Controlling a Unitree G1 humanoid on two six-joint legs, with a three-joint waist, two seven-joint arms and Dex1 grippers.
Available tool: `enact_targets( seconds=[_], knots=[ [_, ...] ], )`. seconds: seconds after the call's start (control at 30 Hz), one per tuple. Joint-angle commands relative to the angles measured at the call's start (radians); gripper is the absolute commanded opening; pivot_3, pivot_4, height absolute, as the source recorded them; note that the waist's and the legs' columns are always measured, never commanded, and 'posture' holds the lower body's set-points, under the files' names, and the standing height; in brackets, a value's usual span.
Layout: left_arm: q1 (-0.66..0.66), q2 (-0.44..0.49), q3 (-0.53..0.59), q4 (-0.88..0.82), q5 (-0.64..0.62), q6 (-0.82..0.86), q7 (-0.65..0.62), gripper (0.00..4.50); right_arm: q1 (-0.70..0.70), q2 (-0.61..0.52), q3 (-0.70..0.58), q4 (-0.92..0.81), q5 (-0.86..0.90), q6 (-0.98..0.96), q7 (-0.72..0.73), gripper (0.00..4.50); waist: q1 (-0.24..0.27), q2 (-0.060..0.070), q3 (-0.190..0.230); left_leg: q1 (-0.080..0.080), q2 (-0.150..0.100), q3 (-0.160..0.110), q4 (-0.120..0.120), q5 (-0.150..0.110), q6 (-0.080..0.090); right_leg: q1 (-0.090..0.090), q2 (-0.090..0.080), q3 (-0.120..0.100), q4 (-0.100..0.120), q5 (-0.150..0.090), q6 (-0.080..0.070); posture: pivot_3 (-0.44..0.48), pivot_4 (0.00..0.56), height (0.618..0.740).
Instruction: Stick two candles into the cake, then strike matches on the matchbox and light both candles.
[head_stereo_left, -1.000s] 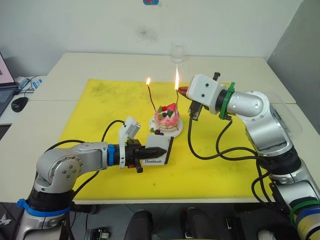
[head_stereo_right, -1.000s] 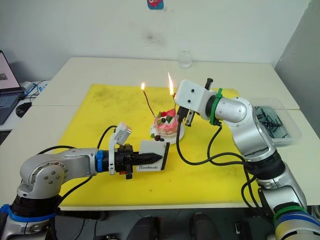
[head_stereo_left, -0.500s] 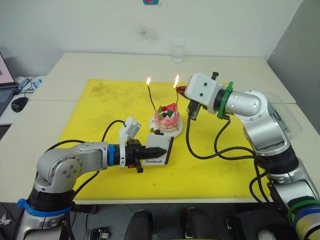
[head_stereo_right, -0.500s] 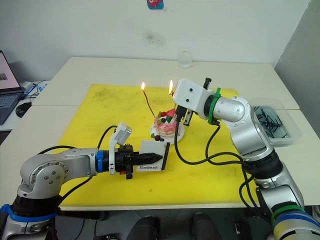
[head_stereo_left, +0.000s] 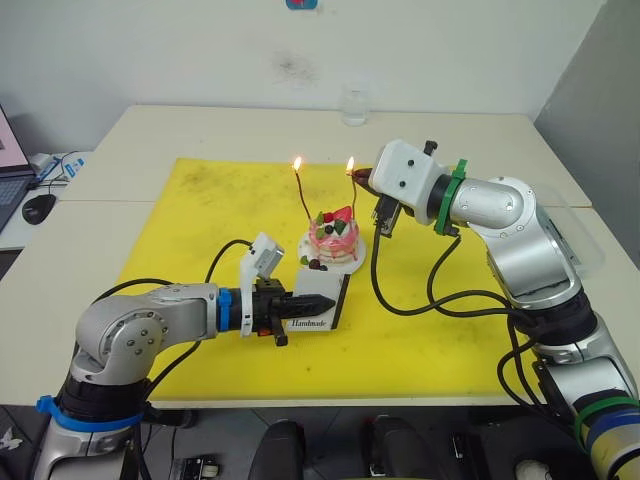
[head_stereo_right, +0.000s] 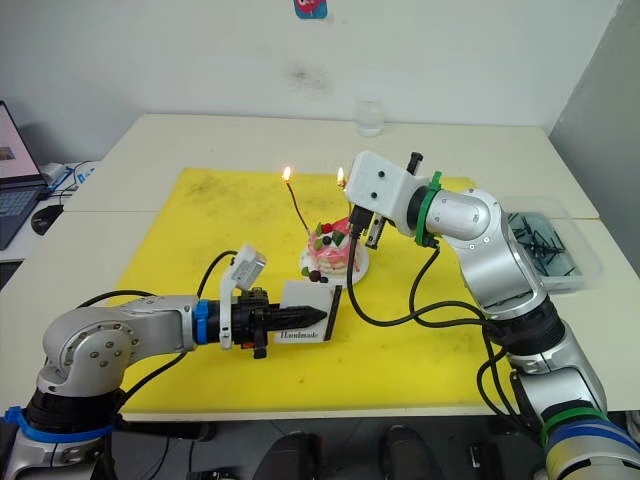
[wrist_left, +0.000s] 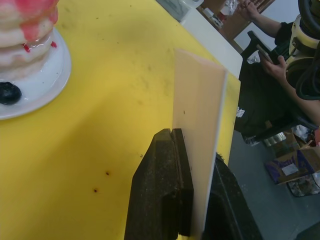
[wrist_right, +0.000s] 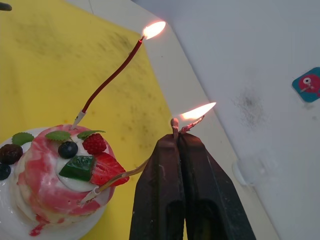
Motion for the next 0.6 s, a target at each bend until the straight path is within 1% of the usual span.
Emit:
enact_targets(
  seconds=[0.03,0.6],
  knots=[
    [-0.016,-0.005,0.003,-0.026,-0.011,-0.011,-0.008,0.0,-0.01,-0.002,-0.033,-0.042,0.009,0.005,-0.006,0.02,0.0,0.0,0.0,0.0,0.0,0.0,0.0,0.0,0.0,0.0,0.0,0.0,0.0,0.0,0.0,0.0,0.15,0.74],
    [-0.017,-0.01,0.001,-0.026,-0.013,-0.011,-0.006,0.0,-0.009,-0.004,-0.034,-0.043,0.024,0.019,-0.011,0.02,0.0,0.0,0.0,0.0,0.0,0.0,0.0,0.0,0.0,0.0,0.0,0.0,0.0,0.0,0.0,0.0,0.15,0.74]
  ],
)
